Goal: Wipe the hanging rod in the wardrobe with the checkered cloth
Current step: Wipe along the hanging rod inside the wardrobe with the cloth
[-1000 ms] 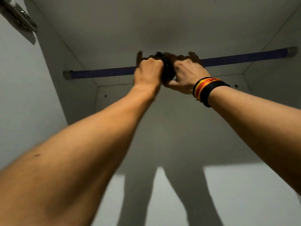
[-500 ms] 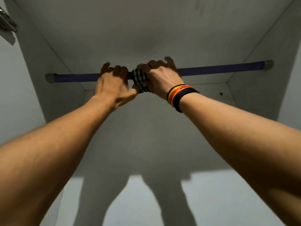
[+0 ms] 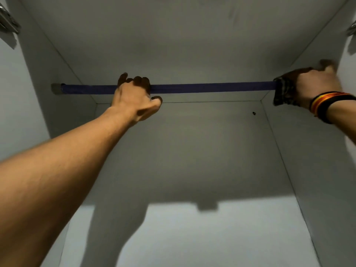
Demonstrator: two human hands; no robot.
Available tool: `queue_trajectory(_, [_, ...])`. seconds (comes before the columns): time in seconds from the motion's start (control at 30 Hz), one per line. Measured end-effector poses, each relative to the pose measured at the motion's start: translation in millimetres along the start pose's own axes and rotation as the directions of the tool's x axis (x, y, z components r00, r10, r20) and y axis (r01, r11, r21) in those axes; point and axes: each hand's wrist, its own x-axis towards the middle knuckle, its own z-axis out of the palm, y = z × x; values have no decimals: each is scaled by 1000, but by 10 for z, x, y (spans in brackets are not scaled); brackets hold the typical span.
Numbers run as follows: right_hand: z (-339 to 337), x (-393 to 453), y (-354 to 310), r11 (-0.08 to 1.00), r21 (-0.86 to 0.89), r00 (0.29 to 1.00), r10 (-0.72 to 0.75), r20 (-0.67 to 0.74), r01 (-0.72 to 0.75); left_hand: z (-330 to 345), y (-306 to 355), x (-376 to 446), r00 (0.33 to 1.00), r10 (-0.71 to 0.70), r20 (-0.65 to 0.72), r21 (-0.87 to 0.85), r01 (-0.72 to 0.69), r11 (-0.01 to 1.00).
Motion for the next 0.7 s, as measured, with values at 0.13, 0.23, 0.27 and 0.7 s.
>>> queue_trajectory(0.13, [-226,-104,-595,993,117,998,-25,-50,30,-152,54,12,988,-22,153,28,18,999])
queue_trajectory(0.23, [-464,-192,-1286,934,301,979,-157,-132,191,-175,185,-160,986,-46,162,-42,53,998])
queue_trajectory(0.27, [-590,-231,-1543,912,345,972,-180,-152,223,-158,274,-257,993,-58,100,-153,73,986])
queue_trajectory(0.7, [-993,-1604,-1936,320,946,997,-58,-42,58,-366,553,-1247,935,-159,316,-941,331,75])
